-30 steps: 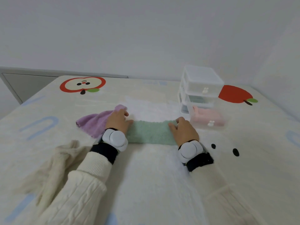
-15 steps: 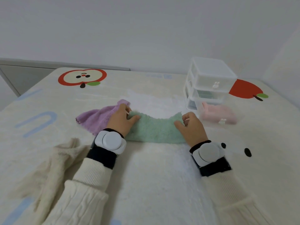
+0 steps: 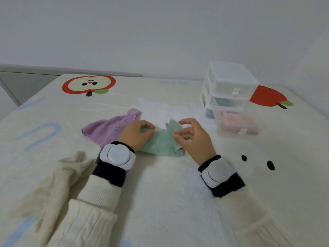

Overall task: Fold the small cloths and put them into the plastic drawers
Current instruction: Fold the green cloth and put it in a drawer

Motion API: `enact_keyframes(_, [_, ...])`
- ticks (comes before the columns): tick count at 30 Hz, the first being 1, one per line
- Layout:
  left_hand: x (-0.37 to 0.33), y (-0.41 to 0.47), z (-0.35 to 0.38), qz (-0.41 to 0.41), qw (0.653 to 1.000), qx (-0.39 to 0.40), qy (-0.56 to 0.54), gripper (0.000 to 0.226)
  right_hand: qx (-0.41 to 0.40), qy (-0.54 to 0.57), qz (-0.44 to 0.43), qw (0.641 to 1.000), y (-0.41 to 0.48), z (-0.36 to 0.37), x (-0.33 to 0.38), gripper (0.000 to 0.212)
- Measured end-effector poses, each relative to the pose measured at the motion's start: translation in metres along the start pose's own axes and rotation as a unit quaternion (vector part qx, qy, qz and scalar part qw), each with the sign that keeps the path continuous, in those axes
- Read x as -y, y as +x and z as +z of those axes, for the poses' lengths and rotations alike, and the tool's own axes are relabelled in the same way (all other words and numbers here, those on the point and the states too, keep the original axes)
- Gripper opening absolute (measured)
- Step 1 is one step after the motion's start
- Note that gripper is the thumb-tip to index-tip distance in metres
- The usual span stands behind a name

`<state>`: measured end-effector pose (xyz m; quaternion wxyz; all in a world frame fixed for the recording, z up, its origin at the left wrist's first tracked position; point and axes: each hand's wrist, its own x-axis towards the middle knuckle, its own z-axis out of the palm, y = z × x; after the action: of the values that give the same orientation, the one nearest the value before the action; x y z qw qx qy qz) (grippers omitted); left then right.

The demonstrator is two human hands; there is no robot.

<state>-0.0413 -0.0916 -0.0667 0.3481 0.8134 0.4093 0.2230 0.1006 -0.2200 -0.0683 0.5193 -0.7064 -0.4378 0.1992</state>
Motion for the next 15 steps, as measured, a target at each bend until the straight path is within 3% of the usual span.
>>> enact_keyframes(3, [-0.001, 0.0, -0.002, -0.014, 1.0, 0.017, -0.018, 0.023, 0.039, 0.047, 0.009, 0.998, -0.001, 0.005, -0.003, 0.016])
enact_keyframes(5, [-0.002, -0.001, -0.003, -0.022, 0.999, 0.026, -0.022, 0.029, 0.039, 0.021, -0.016, 0.999, -0.001, 0.005, -0.006, 0.024])
enact_keyframes(9, [-0.006, -0.003, -0.006, -0.027, 0.997, 0.056, -0.036, 0.04, 0.052, -0.19, -0.09, 0.976, 0.003, 0.001, -0.013, 0.029])
enact_keyframes(15, [-0.01, -0.003, -0.003, -0.012, 0.996, 0.029, -0.086, 0.055, 0.101, -0.225, -0.07, 0.967, 0.006, 0.005, -0.024, 0.047])
